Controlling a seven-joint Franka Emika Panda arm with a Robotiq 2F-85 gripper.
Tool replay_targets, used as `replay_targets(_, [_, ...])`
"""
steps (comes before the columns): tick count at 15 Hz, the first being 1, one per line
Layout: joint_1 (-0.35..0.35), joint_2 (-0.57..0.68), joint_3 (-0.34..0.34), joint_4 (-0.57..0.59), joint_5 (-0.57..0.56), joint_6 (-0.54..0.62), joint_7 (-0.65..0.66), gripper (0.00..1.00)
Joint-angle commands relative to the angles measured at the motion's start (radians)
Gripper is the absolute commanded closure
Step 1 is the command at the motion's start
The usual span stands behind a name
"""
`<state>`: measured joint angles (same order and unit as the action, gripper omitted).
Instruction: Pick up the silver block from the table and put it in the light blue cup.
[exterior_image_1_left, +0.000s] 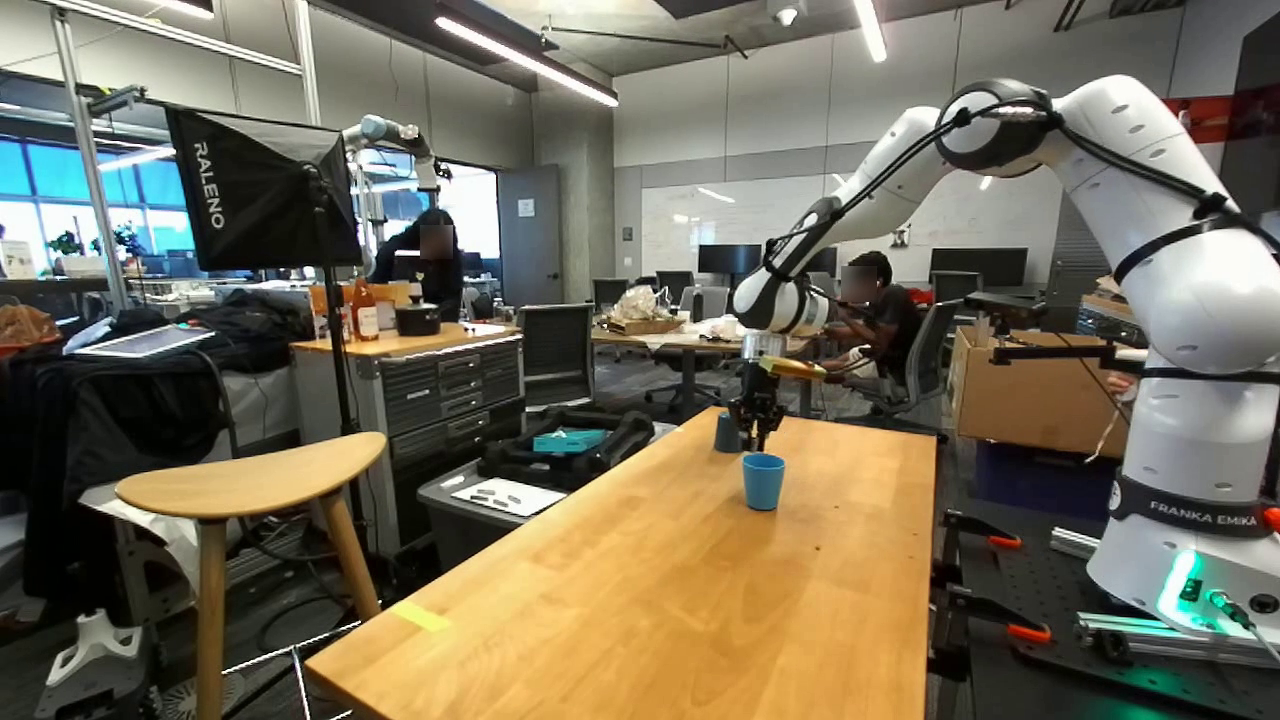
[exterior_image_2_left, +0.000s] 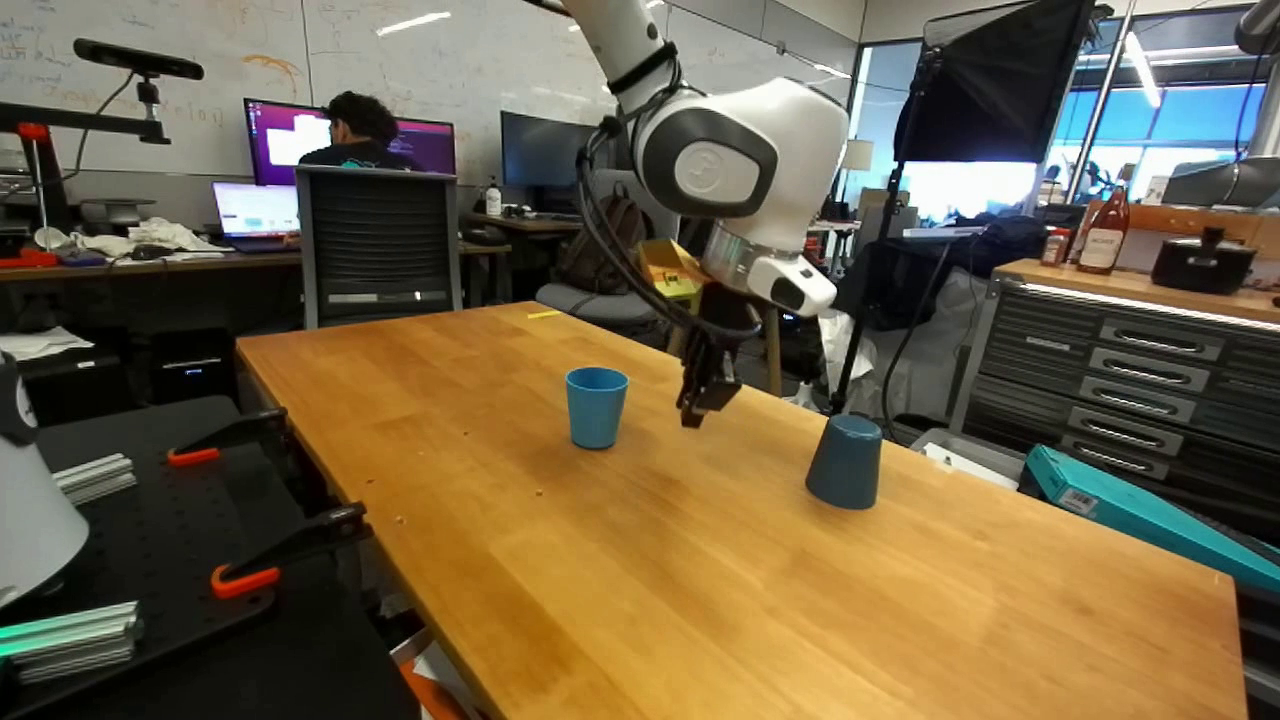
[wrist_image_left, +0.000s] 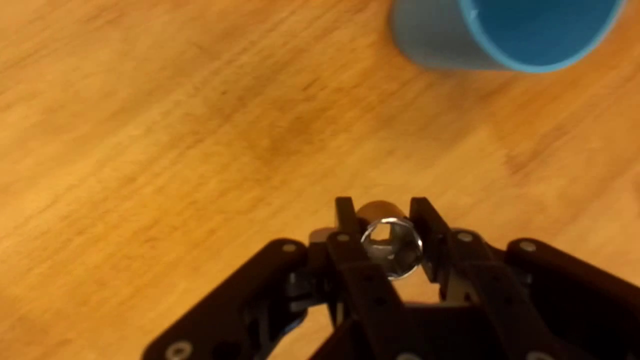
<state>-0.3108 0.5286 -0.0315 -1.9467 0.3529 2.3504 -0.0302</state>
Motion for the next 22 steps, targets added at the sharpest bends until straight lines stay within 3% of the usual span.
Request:
replay_targets(1, [0.014,-0.151,0.063,-0.051,0.083,-0.095,-0.089,0.92])
replay_targets(4, [0.046,-0.192,0.078,-0.046,0.134,-0.184,-0.117,0.92])
replay_targets(10, [0.089,-0.165,0.029,-0.042,0.113,-0.328,-0.047,0.92])
replay_targets(16, [0.090,-0.115,-0.007,-0.068,0.108,-0.238,-0.052,0.92])
replay_targets(22, [0.084,-0.074,-0.002,-0.080,0.117,-0.184,-0.061,0.89])
